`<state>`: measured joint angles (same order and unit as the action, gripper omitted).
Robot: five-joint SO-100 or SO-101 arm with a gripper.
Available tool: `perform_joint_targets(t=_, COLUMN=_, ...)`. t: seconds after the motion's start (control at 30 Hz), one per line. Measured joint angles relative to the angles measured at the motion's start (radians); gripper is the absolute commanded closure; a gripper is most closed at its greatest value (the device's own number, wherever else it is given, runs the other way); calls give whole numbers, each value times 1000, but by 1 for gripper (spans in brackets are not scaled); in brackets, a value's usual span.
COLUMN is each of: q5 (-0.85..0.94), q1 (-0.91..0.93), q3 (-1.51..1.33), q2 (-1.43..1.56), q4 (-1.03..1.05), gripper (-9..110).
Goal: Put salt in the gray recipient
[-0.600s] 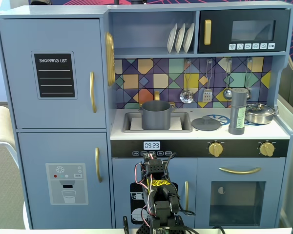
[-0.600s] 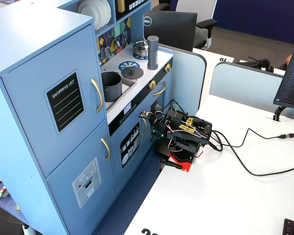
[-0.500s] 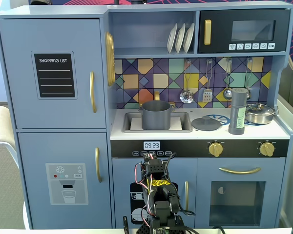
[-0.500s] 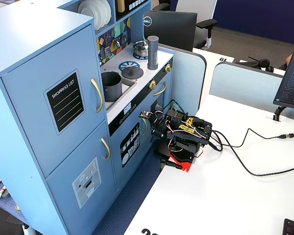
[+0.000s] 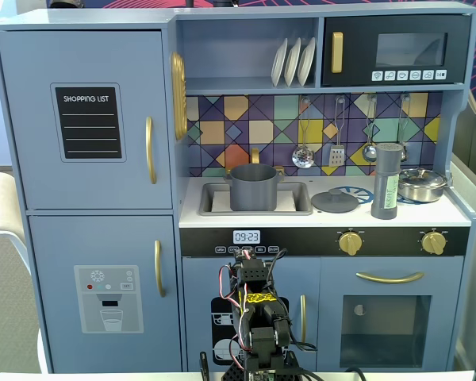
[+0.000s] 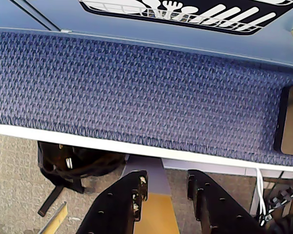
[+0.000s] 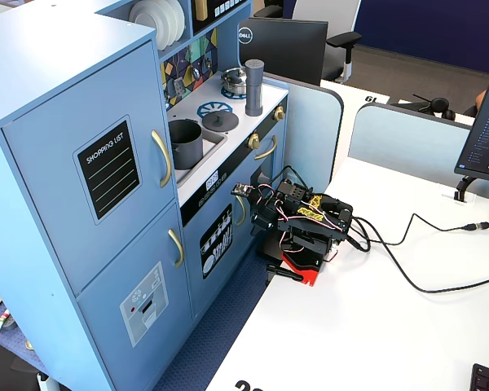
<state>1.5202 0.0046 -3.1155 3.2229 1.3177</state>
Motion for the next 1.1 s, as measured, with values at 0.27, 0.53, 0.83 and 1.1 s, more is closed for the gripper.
perform_joint_targets(t=0.27, q5=-43, q1=5, q3=150, q2=-110, q4=-2, gripper=101)
perform_joint_targets(t=0.53, q5=11, q1=245, q3=546, q2=-247, q4=-26, gripper=101)
perform_joint_targets(t=0.83, q5=74, q1=701, q3=899, q2=-333, q4=-121, gripper=101)
perform_joint_targets(t=1.1, q5=37, q1=842, q3=936, q2=-500, q4=-620, gripper=96)
